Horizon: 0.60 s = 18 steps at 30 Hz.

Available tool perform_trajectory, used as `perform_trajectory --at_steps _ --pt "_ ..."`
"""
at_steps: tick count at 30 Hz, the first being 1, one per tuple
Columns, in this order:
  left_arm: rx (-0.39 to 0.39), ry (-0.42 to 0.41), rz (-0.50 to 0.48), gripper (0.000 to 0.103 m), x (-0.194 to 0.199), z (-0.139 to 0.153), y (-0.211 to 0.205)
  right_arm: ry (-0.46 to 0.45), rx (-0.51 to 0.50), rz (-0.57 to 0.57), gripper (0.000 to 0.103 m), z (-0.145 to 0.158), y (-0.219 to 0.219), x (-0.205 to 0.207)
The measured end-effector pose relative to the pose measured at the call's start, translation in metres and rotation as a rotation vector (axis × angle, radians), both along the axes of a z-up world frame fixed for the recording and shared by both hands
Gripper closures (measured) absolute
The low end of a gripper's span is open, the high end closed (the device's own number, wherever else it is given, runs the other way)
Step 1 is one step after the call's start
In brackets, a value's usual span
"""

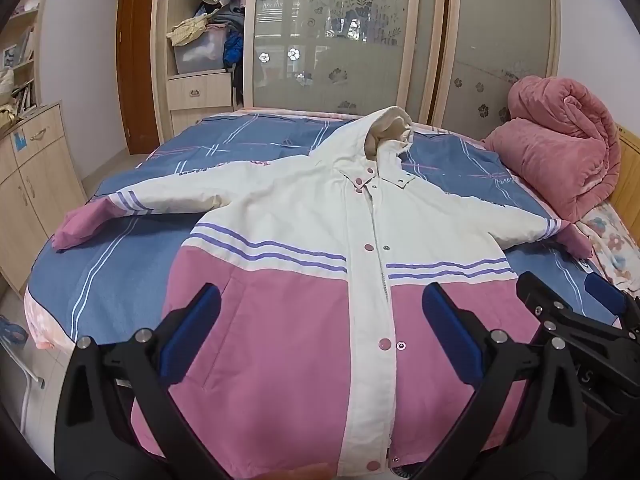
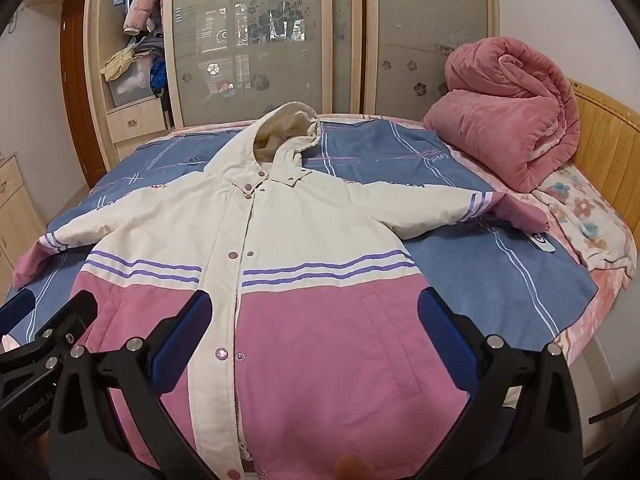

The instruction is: Fold large clothes

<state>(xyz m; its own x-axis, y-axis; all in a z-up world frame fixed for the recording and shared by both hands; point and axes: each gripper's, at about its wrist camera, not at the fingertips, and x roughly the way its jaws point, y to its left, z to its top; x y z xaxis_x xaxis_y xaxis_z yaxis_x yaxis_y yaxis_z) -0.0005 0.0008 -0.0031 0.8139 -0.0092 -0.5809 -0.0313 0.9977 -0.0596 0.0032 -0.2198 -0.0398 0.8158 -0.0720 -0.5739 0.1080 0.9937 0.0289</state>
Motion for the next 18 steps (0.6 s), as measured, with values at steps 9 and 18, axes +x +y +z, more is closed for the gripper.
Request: perform_trajectory --at_steps 9,18 --pt "0.0 0.004 0.001 0.002 -0.004 -0.013 0.004 0.002 -0.001 0.001 0.001 -0.002 0.001 0.001" --pt "-0.003 0.008 0.001 0.002 -0.004 -0.016 0.003 0.003 -0.004 0.002 0.001 -0.005 0.002 0.001"
